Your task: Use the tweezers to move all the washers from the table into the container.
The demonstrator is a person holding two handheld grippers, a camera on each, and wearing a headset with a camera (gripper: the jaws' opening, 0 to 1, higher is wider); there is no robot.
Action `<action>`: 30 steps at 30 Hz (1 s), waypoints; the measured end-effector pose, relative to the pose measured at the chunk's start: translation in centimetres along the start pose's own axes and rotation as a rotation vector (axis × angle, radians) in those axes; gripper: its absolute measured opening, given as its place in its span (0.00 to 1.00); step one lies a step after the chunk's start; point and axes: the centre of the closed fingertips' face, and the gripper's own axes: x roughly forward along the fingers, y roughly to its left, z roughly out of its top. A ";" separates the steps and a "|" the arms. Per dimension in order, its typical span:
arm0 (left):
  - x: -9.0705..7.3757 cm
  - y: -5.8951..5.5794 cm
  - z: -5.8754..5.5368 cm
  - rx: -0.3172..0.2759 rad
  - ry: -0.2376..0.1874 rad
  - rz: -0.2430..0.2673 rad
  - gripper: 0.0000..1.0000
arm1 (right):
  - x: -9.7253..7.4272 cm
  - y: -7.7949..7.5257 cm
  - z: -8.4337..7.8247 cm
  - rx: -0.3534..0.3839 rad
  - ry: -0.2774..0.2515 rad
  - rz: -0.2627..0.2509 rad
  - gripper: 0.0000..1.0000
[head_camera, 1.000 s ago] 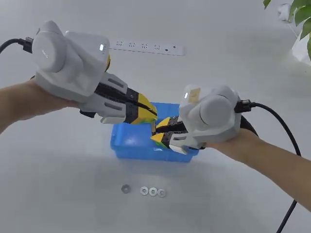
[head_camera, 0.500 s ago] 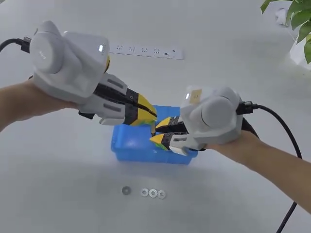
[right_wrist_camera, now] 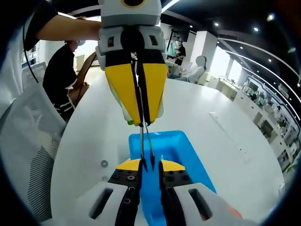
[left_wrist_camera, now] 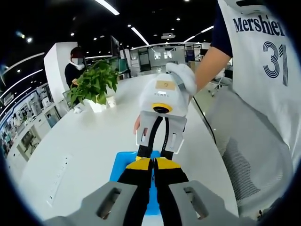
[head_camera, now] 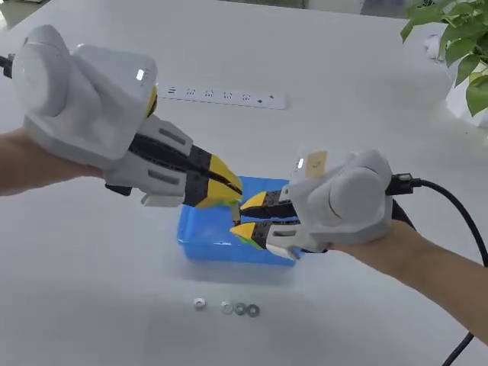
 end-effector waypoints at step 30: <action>-2.2 -6.7 -2.7 -0.049 0.035 -0.038 0.05 | 1.7 8.1 0.6 -0.012 0.011 0.111 0.15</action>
